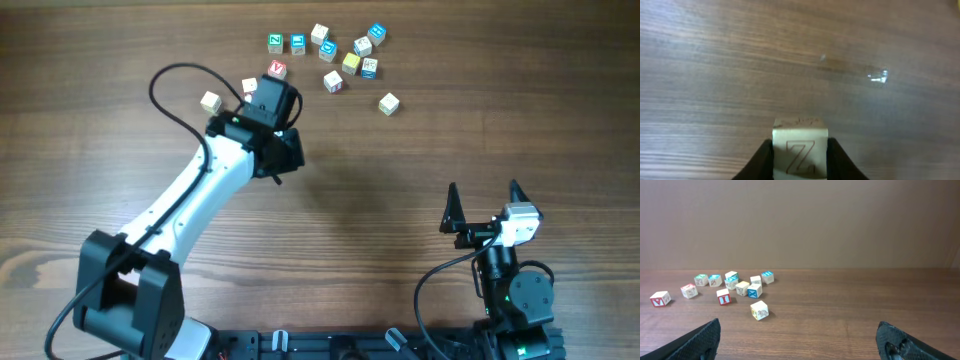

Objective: Form a horizontal line
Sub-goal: 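Carry the Z block toward the table center and release it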

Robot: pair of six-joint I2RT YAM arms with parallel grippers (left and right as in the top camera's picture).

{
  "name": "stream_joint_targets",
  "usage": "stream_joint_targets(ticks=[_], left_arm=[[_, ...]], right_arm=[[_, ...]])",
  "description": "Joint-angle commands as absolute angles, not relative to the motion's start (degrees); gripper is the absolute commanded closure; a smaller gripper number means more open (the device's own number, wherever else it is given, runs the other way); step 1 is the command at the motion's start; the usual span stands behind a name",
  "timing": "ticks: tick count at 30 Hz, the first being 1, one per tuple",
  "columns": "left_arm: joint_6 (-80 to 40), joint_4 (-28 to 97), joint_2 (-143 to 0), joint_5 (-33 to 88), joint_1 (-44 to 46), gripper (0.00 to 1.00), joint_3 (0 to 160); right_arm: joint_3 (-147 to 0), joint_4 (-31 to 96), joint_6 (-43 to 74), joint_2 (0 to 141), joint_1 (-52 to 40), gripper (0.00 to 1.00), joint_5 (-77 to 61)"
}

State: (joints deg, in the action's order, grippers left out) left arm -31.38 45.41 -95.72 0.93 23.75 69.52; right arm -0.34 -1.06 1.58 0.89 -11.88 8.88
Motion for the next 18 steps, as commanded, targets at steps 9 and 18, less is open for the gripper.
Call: stream_joint_targets(ticks=[9,18], left_arm=[[-35.68,34.39,-102.96,0.34,25.41,0.89,63.86],[-34.74,30.81,-105.56,-1.17,25.74,0.86,63.86]], right_arm=[[-0.30,-1.23,1.08,0.64,-11.60,0.00,9.43],[-0.30,-1.23,1.08,0.64,-11.60,0.00,9.43]])
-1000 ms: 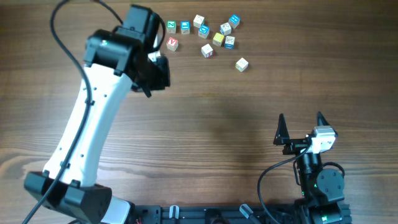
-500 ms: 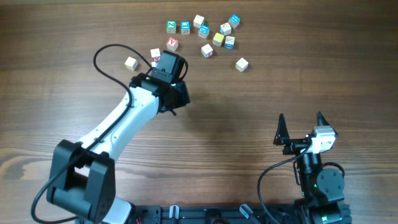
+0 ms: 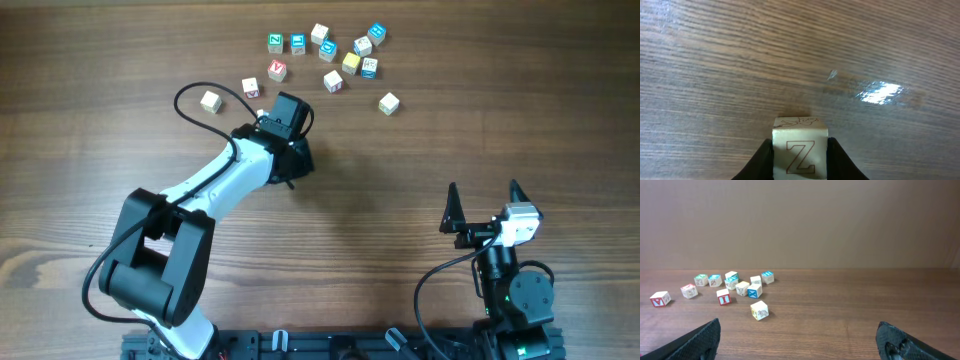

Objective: Form a horizontal line
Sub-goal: 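Carry the Z block toward the table center and release it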

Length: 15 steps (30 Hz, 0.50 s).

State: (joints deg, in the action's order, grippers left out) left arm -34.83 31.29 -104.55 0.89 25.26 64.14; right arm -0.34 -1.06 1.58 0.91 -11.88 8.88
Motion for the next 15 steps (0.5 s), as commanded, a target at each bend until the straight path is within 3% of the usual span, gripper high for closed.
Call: stream_joint_targets(ticks=[1,7,11,13,15], left_arm=[[-34.37,30.85,-105.56,-2.00,25.74,0.84,63.86],[-25.65,30.79,-105.89,-2.09,26.50,0.77,63.83],[-25.67,30.81,-105.89,-2.07,26.55,0.62,63.83],[-25.67,30.81,-105.89,-2.07,26.55,0.45,63.83],[-25.67,30.81,-105.89,-2.04,26.55,0.44,63.83]], right_arm=[[-0.30,-1.23,1.08,0.64,-11.60,0.00,9.43],[-0.32,-1.23,1.08,0.64,-11.60,0.00,9.43],[-0.32,-1.23,1.08,0.64,-11.60,0.00,9.43],[-0.32,-1.23,1.10,0.64,-11.60,0.00,9.43],[-0.30,-1.23,1.08,0.64,-11.60,0.00,9.43]])
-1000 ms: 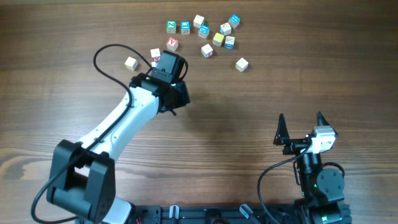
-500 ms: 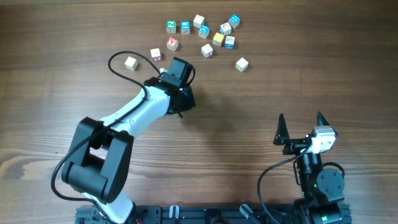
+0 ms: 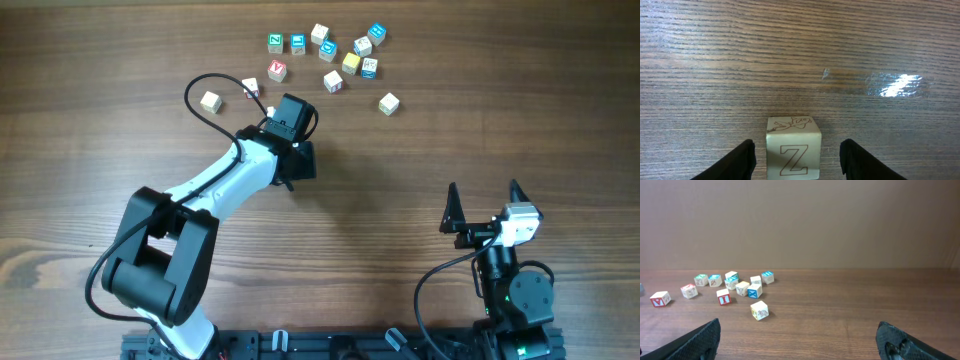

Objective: Form a horizontal line
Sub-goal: 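Carry the Z block toward the table center and release it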

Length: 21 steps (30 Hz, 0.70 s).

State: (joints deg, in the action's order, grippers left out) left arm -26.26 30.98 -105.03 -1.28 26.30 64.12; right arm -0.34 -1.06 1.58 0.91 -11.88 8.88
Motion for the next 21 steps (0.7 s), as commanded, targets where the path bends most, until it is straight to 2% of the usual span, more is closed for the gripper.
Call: stream_joint_targets(ticks=[1,4,8,10,11,12,13,18,21], left_arm=[[-25.67,30.81,-105.89,-2.04,26.55,0.45,63.83],[-25.67,30.81,-105.89,-2.04,26.55,0.54,63.83],[-25.69,30.85,-105.89,-2.04,26.55,0.47,63.83],[-25.67,30.83,-105.89,-2.07,26.52,0.36,63.83],[-25.67,30.83,-105.89,-2.09,26.52,0.24,63.83],[-25.67,30.83,-105.89,-2.07,26.52,0.04,63.83],[-25.67,30.81,-105.89,-2.11,26.50,0.00,63.86],[-25.65,31.33,-104.40,-8.99,25.58,0.00,65.25],[-23.92,35.70,-100.38,-8.88,23.07,0.00,71.48]], right_arm=[[-0.30,-1.23,1.10,0.64,-11.60,0.00,9.43],[-0.32,-1.23,1.08,0.64,-11.60,0.00,9.43],[-0.32,-1.23,1.08,0.64,-11.60,0.00,9.43],[-0.32,-1.23,1.10,0.64,-11.60,0.00,9.43],[-0.30,-1.23,1.08,0.64,-11.60,0.00,9.43],[-0.30,-1.23,1.08,0.64,-11.60,0.00,9.43],[-0.32,-1.23,1.10,0.64,-11.60,0.00,9.43],[-0.30,-1.23,1.10,0.64,-11.60,0.00,9.43],[-0.32,-1.23,1.10,0.64,-11.60,0.00,9.43]])
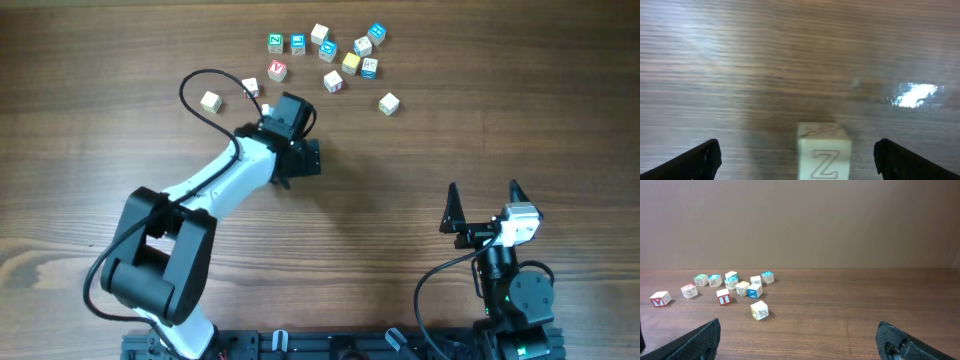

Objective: Form a horizontal line
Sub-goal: 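Carry the Z block toward the table center and release it, then move the left gripper back to the cluster and grasp a green-lettered block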

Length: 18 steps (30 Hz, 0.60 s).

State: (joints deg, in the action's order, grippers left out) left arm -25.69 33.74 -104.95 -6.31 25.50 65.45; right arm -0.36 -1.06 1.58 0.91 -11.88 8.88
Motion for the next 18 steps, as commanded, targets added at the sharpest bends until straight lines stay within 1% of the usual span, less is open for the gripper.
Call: stream_joint_targets(ticks=[1,4,6,10,15,16,17,18], left_arm=[[-23.94,37.63,-98.35,-8.86,21.69,0.00,74.87],[-23.97,37.47,-93.62,-8.88,19.27,0.00,79.90],[-23.99,35.94,-91.22,-8.88,18.37,0.00,79.94],[-23.99,37.58,-91.00,-8.88,18.20,0.00,79.92],[-23.97,35.51,-91.02,-8.88,18.09,0.00,79.94],[-23.97,35.16,-91.02,-8.91,18.09,0.04,79.94],[-23.97,35.14,-91.02,-8.91,18.09,0.44,79.94],[-23.97,35.22,-91.02,-8.88,18.09,0.96,79.94]], right_arm=[[-0.30,-1.23,1.08,0.64,-11.60,0.00,9.43],[-0.32,-1.23,1.08,0.64,-11.60,0.00,9.43],[-0.30,-1.23,1.08,0.64,-11.60,0.00,9.43],[-0.32,-1.23,1.08,0.64,-11.60,0.00,9.43],[-0.32,-1.23,1.08,0.64,-11.60,0.00,9.43],[-0.30,-1.23,1.08,0.64,-11.60,0.00,9.43],[-0.30,-1.23,1.08,0.64,-11.60,0.00,9.43],[-0.32,-1.23,1.06,0.64,-11.60,0.00,9.43]])
